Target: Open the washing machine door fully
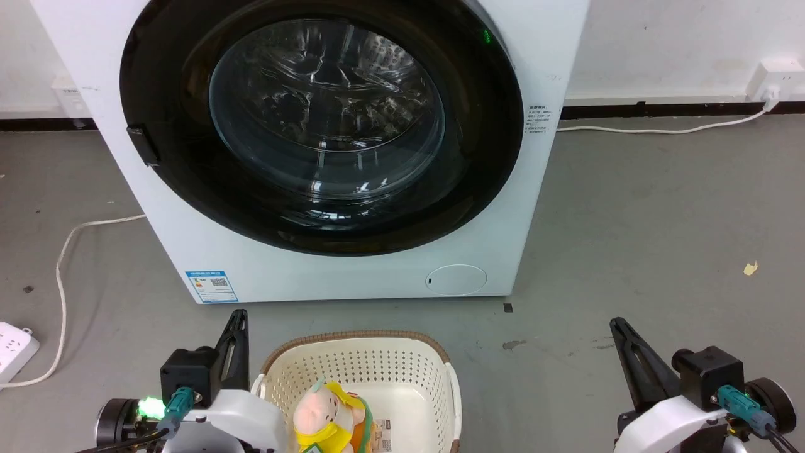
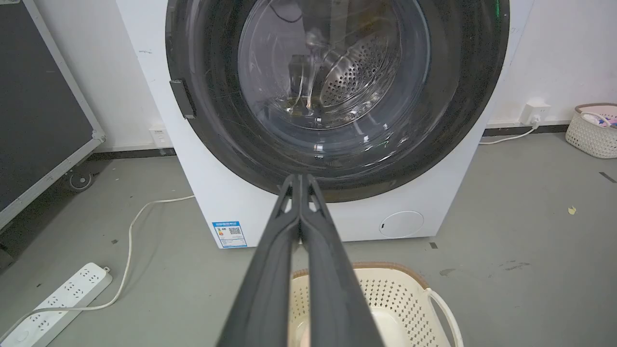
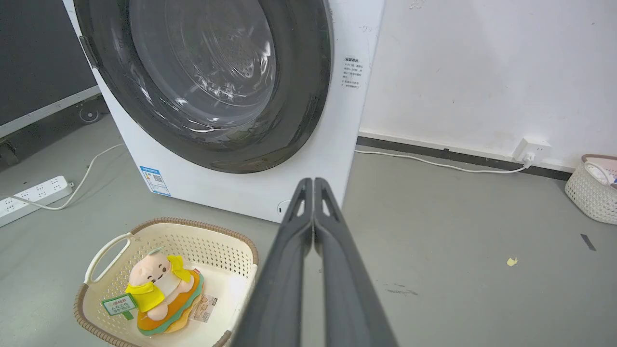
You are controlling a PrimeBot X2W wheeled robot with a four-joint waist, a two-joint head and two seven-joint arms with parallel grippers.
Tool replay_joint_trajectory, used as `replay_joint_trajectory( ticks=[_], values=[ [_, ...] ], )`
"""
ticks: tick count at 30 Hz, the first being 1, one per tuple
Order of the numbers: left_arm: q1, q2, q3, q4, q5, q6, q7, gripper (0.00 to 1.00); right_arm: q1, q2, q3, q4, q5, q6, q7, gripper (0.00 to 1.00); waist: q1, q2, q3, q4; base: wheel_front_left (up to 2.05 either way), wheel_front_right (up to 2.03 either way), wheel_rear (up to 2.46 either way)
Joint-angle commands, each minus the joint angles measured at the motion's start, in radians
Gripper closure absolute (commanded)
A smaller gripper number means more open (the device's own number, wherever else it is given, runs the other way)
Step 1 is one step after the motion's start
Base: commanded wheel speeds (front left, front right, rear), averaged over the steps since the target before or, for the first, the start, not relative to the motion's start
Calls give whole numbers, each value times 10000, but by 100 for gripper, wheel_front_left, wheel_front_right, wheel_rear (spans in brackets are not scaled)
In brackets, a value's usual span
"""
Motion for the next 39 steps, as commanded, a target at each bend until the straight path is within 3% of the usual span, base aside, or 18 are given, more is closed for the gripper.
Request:
replay_joint_trajectory(
  ticks=[1,16,17,39],
  values=[
    [89,20,-3,-39,26,-43,1,100,-133,47,-20,-43,-76,8,3,100,0,0,0,0,0,0,0],
    [89,20,-3,-39,26,-43,1,100,-133,47,-20,-43,-76,8,3,100,0,0,0,0,0,0,0],
    [1,0,2,0,0,0,-2,0,0,0,2,0,0,0,0,0,0,0,0,0,0,0,0],
    [-90,14,-345,-8,31,206,-373,0,-195,3,-158,138,749,1,-363,0,0,0,225,61,0,0,0]
  ],
)
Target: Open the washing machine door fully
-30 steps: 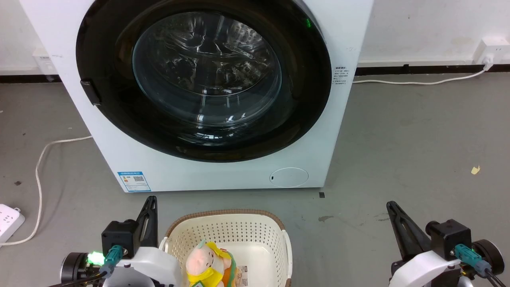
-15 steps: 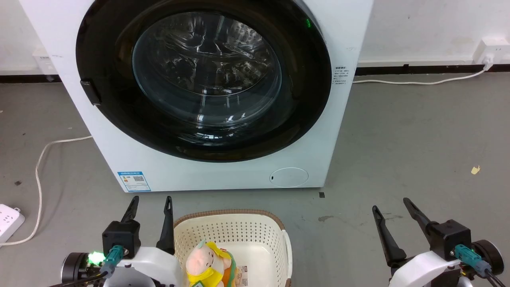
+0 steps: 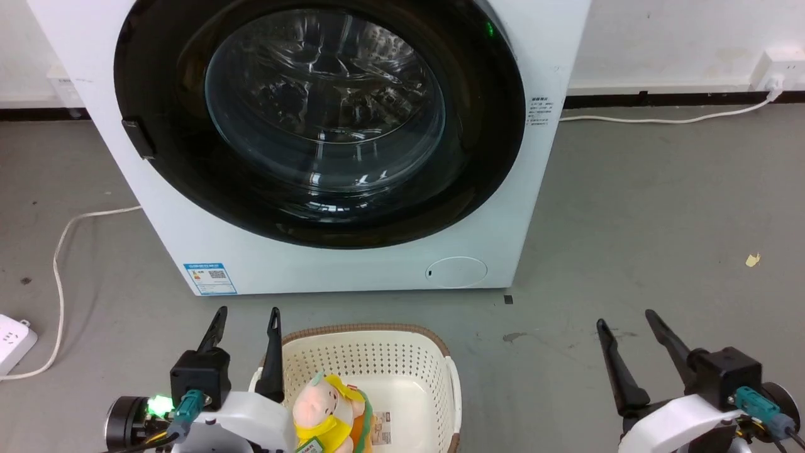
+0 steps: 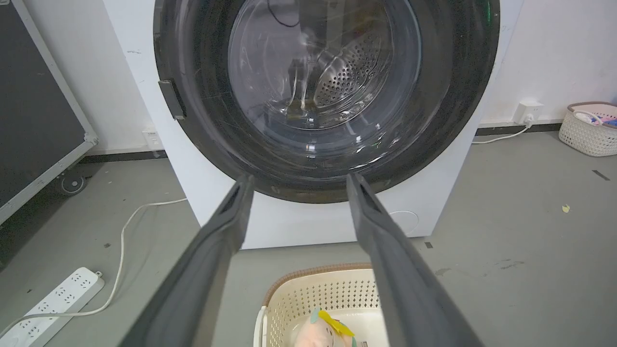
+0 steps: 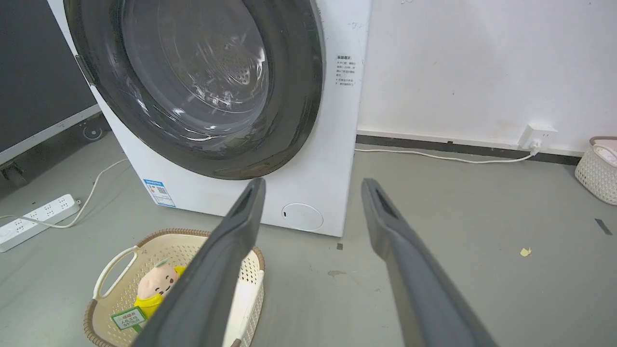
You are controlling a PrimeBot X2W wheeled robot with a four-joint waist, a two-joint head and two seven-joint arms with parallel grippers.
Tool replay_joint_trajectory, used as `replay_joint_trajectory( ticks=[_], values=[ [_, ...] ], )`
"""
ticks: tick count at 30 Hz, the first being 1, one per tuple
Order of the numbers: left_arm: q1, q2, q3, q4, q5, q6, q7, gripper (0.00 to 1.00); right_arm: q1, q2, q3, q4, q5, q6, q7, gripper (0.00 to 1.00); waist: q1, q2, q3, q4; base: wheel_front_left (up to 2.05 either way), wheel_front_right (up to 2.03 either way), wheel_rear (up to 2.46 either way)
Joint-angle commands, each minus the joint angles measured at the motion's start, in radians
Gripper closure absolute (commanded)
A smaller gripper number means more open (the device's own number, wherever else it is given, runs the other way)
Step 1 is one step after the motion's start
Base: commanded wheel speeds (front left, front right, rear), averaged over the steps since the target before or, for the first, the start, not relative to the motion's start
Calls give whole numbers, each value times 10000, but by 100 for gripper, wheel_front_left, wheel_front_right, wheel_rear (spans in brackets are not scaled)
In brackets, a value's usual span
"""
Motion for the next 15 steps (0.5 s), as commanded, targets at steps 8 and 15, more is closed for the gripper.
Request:
replay_joint_trajectory(
  ticks=[8,15],
  values=[
    [-211,32,-264,-53,46,192,-259,0,-662,2,-252,12,854,2,-19,0,0,0,315,108,0,0,0],
    [-405,36,-432,-147,55,295,-384,0,-1309,-13,-517,55,1449,2,274,0,0,0,643,228,0,0,0]
  ],
)
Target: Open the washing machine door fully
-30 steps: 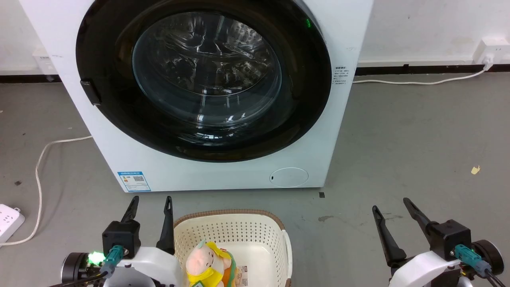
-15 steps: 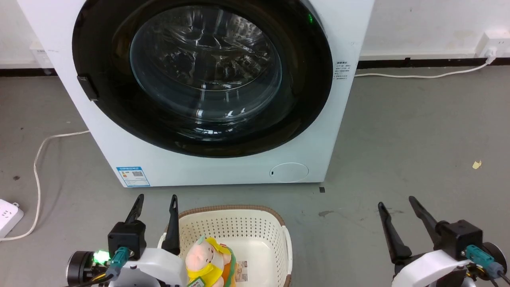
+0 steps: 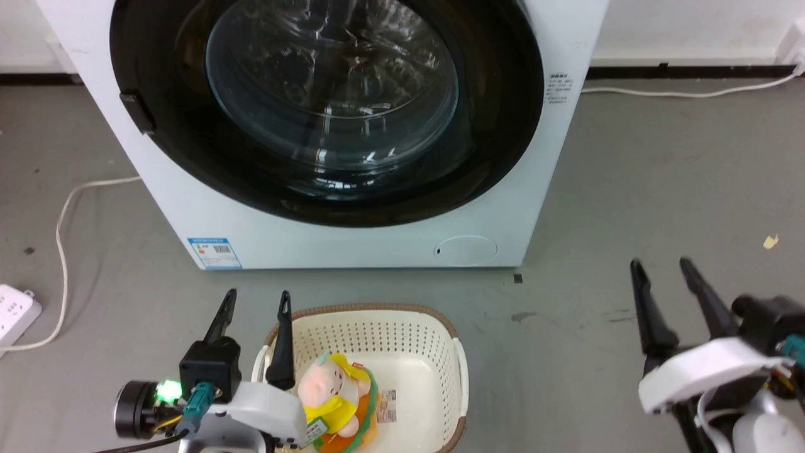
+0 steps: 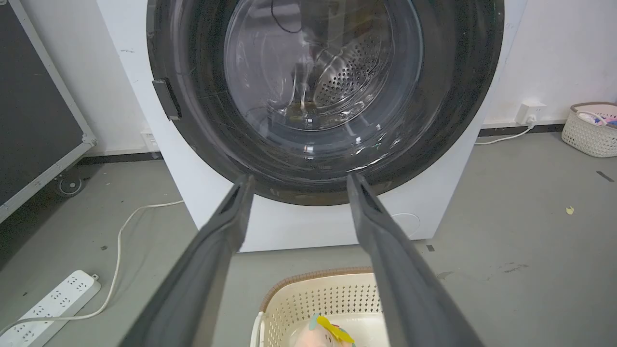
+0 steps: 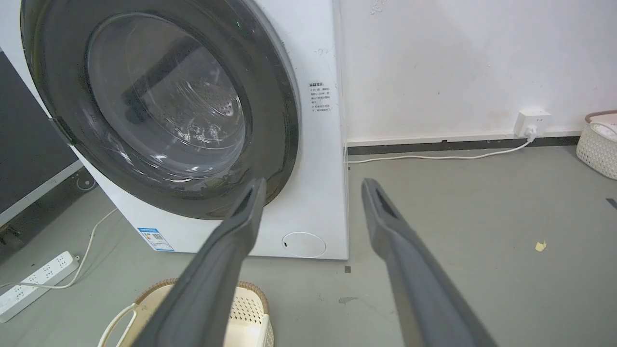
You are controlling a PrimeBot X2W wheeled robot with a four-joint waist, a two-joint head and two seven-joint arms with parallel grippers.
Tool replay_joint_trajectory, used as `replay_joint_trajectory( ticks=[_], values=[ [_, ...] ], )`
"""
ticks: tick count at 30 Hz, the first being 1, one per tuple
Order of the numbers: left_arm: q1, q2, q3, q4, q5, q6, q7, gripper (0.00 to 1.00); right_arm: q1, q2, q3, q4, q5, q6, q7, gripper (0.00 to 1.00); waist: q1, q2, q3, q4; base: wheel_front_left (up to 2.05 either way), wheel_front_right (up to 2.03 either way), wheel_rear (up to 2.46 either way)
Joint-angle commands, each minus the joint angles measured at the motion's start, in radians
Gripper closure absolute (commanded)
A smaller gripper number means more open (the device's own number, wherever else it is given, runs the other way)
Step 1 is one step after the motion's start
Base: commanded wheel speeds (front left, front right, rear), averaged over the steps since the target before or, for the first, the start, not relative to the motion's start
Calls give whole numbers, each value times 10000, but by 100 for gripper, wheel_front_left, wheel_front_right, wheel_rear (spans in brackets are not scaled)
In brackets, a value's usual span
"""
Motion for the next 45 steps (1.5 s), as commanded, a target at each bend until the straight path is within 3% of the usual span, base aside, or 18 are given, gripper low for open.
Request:
replay_joint_trajectory(
  ticks=[1,8,30,31,32,33,45],
  values=[
    [-239,29,-114,-115,43,86,-120,0,-481,-11,-152,50,327,4,131,0,0,0,203,76,0,0,0],
    [-472,31,-298,-201,30,185,-246,0,-1503,-17,-521,354,891,4,592,0,0,0,616,245,0,0,0],
    [-1181,13,-1067,-349,-154,685,-747,0,-6017,-83,-2124,3231,2050,6,1915,0,-1,0,1955,1073,0,0,0],
    [-1217,13,-1097,-361,-161,705,-768,0,-6197,-83,-2211,3368,2111,6,1955,3,-1,0,2013,1108,0,0,0],
    [-1251,12,-1125,-373,-168,729,-789,0,-6373,-82,-2284,3503,2165,6,2005,65,-1,0,2069,1143,0,0,0],
    [-1283,12,-1155,-386,-176,751,-810,0,-6544,-84,-2343,3628,2210,6,2056,100,-1,0,2127,1179,0,0,0],
    [-1551,9,-1493,-394,-265,1007,-1060,0,-8618,-386,-3180,5463,2797,7,3340,100,-1,0,2778,1609,0,0,0]
  ],
)
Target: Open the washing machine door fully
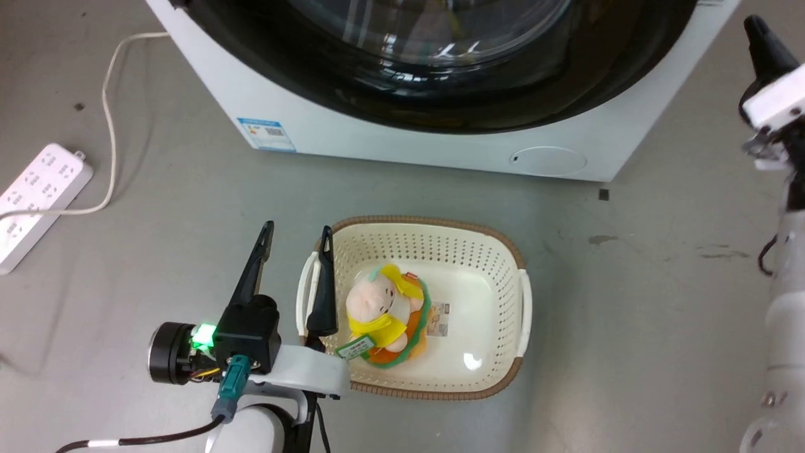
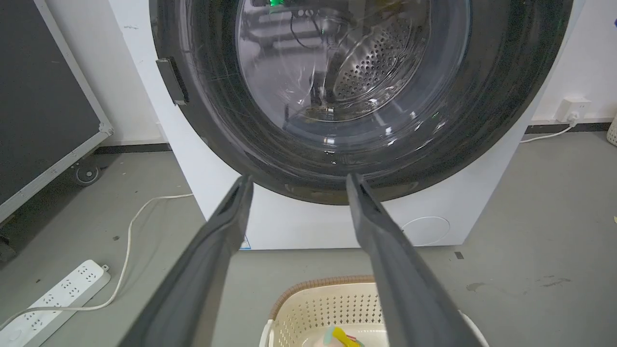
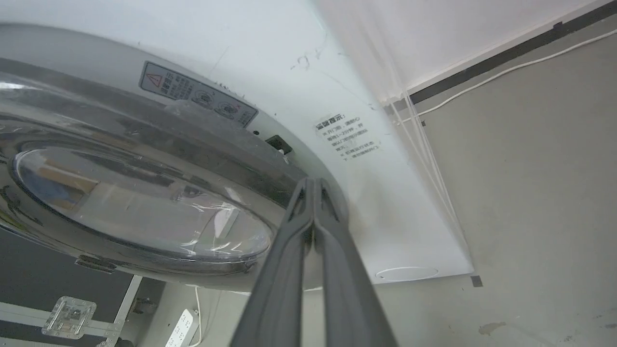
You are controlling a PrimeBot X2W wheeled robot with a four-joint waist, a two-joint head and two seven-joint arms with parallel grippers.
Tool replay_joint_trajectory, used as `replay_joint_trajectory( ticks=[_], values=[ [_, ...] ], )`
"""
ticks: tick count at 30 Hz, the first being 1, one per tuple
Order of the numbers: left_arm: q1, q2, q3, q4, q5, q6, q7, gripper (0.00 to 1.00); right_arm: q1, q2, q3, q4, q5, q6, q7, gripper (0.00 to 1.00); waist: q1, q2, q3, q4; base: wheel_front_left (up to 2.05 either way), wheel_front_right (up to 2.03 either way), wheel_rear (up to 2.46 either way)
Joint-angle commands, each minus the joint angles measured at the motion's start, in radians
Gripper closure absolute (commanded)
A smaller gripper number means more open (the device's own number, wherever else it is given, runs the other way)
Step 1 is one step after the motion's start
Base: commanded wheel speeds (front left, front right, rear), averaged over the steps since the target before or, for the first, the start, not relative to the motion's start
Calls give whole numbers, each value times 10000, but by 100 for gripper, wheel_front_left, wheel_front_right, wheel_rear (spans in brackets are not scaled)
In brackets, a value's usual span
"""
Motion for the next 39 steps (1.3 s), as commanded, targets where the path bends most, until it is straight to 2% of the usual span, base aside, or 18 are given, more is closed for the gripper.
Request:
replay_joint_trajectory(
  ticks=[1,16,27,39],
  values=[
    [-209,13,-66,-29,-74,98,-113,0,-571,-155,-149,328,180,7,240,100,-1,0,132,123,0,0,0],
    [-412,13,-470,-88,-198,400,-427,0,-3233,-823,-1587,3031,672,8,2385,100,-1,0,683,654,0,0,0],
    [-679,15,-880,-153,-326,666,-656,0,-5024,-1199,-2439,4725,917,9,3487,100,-1,0,1160,1022,0,0,0],
    [-803,17,-1063,-93,-312,880,-907,0,-5225,-1486,-2704,6112,944,9,4809,100,-1,0,919,1090,0,0,0]
  ],
)
